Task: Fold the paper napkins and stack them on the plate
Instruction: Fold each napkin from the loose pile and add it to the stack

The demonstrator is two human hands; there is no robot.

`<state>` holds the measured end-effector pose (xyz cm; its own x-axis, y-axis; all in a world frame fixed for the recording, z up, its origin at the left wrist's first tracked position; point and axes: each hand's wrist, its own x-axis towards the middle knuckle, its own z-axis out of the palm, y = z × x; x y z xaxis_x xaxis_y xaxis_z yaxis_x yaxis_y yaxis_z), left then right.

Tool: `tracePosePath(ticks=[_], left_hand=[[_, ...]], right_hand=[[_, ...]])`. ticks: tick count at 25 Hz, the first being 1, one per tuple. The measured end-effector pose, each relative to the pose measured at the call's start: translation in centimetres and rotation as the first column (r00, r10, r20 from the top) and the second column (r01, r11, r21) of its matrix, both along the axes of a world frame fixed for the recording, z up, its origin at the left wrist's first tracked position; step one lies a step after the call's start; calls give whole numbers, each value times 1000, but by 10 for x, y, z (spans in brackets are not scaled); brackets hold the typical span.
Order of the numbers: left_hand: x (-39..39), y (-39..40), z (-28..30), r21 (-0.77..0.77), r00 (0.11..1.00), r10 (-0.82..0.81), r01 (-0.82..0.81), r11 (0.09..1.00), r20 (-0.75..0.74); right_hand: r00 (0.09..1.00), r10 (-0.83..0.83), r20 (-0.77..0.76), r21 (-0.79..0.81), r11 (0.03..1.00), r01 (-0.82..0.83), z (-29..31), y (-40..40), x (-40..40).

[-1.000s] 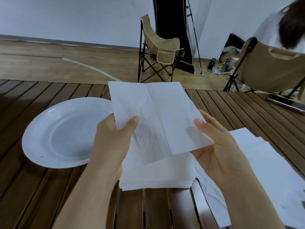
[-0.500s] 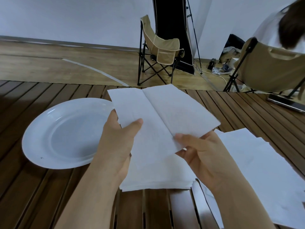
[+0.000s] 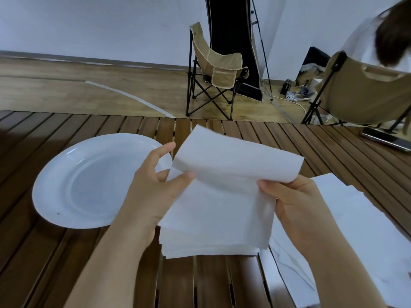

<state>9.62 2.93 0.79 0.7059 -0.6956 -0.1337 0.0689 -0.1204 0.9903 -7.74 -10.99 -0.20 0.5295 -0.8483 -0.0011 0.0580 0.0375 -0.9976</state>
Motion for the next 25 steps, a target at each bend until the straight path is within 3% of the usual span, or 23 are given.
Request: tracePosePath(ticks=[5, 9, 15, 18, 25], left_hand=[[-2, -2, -6, 61, 993, 3, -10, 998, 117], [1, -2, -12, 107, 988, 88, -102, 989, 128], [4, -1, -10, 141, 979, 76, -104, 985, 191], [5, -1, -11, 144, 981, 119, -142, 979, 155], [6, -1, -12, 198, 976, 136, -170, 965, 172]], right_hand=[[988, 122, -96, 14, 993, -121, 3, -3, -4], [975, 83, -205, -1, 996, -85, -3, -5, -4], [976, -104, -190, -17, 995, 102, -11, -8, -6], [970, -139, -201, -60, 990, 129, -14, -11, -6], [984, -62, -170, 12, 998, 65, -13, -8, -3]])
